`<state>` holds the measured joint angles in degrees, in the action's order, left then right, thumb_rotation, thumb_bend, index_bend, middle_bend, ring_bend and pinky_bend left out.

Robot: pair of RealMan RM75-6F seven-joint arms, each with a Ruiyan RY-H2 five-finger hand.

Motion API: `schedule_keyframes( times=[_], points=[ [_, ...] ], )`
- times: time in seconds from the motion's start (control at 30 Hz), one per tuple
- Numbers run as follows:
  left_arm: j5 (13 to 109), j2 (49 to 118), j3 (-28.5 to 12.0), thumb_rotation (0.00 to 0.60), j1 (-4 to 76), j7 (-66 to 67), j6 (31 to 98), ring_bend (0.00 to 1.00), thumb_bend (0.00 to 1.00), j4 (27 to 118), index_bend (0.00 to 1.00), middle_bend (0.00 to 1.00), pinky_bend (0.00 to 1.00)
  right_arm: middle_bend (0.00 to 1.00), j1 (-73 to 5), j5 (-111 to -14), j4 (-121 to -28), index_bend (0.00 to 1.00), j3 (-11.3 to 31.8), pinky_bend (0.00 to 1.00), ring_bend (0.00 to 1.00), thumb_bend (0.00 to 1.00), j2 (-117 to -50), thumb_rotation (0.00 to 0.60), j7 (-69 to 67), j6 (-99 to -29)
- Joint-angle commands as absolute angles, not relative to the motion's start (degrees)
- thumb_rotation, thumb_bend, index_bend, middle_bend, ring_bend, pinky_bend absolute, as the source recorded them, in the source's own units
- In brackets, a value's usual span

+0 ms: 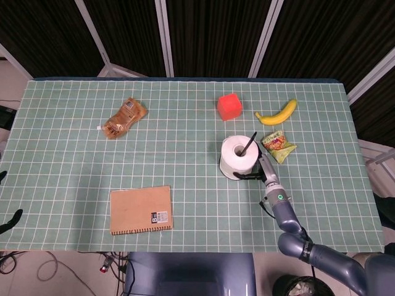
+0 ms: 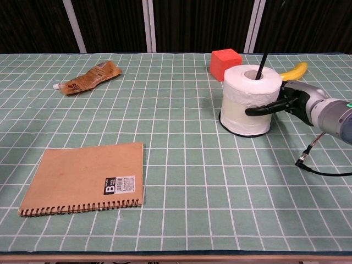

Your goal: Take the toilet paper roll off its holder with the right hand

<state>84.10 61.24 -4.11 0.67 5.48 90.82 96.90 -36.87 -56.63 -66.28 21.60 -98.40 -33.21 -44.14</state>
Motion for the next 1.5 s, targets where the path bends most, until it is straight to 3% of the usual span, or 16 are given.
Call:
schedule_keyframes(
  times=[0.03, 0.1, 0.27, 0.37, 0.87, 1.07, 1.27, 1.5],
  points=[
    [84.15, 61.34, -4.09, 0.600, 0.73, 5.70, 90.75, 0.00, 0.22, 96.88, 0.09, 0.00, 0.03, 0.00, -37.48, -56.01, -65.16, 0.00, 22.28, 0.00, 0.00, 0.00, -99.23, 0.600, -32.64, -43.98],
    [84.16, 61.37, -4.06, 0.600, 0.74, 5.82, 90.72, 0.00, 0.22, 96.90, 0.09, 0.00, 0.03, 0.01, -37.70, -55.48, -64.48, 0.00, 22.67, 0.00, 0.02, 0.00, -99.77, 0.600, -32.30, -44.04],
    [84.04, 61.31, -4.13, 0.600, 0.64, 5.75, 90.88, 0.00, 0.22, 96.95, 0.09, 0.00, 0.03, 0.15, -37.87, -54.40, -63.24, 0.12, 23.76, 0.08, 0.20, 0.00, -101.18, 0.600, -31.66, -45.25],
    [83.93, 61.25, -4.20, 0.600, 0.58, 5.55, 91.00, 0.00, 0.22, 96.90, 0.09, 0.00, 0.03, 0.19, -37.53, -54.88, -63.23, 0.17, 24.29, 0.13, 0.26, 0.06, -101.40, 0.600, -32.89, -45.66],
    [84.00, 61.27, -4.13, 0.600, 0.50, 5.82, 91.09, 0.00, 0.22, 96.98, 0.09, 0.00, 0.03, 0.20, -35.48, -60.55, -73.08, 0.21, 26.59, 0.19, 0.33, 0.10, -94.92, 0.600, -34.52, -50.07],
    [83.94, 61.39, -4.15, 0.600, 0.54, 6.19, 91.05, 0.00, 0.22, 97.01, 0.09, 0.00, 0.03, 0.20, -35.10, -61.67, -81.55, 0.21, 29.19, 0.19, 0.33, 0.10, -88.15, 0.600, -32.10, -51.17],
    [84.36, 61.40, -4.03, 0.600, 0.38, 6.34, 91.44, 0.00, 0.22, 97.17, 0.09, 0.00, 0.03, 0.20, -34.43, -55.35, -96.00, 0.21, 35.93, 0.19, 0.33, 0.10, -74.11, 0.600, -26.60, -49.94],
    [84.54, 61.50, -3.91, 0.600, 0.40, 6.59, 91.37, 0.00, 0.22, 97.26, 0.09, 0.00, 0.03, 0.20, -34.05, -48.98, -105.06, 0.21, 43.21, 0.19, 0.33, 0.10, -61.77, 0.600, -20.45, -52.37]
  ],
)
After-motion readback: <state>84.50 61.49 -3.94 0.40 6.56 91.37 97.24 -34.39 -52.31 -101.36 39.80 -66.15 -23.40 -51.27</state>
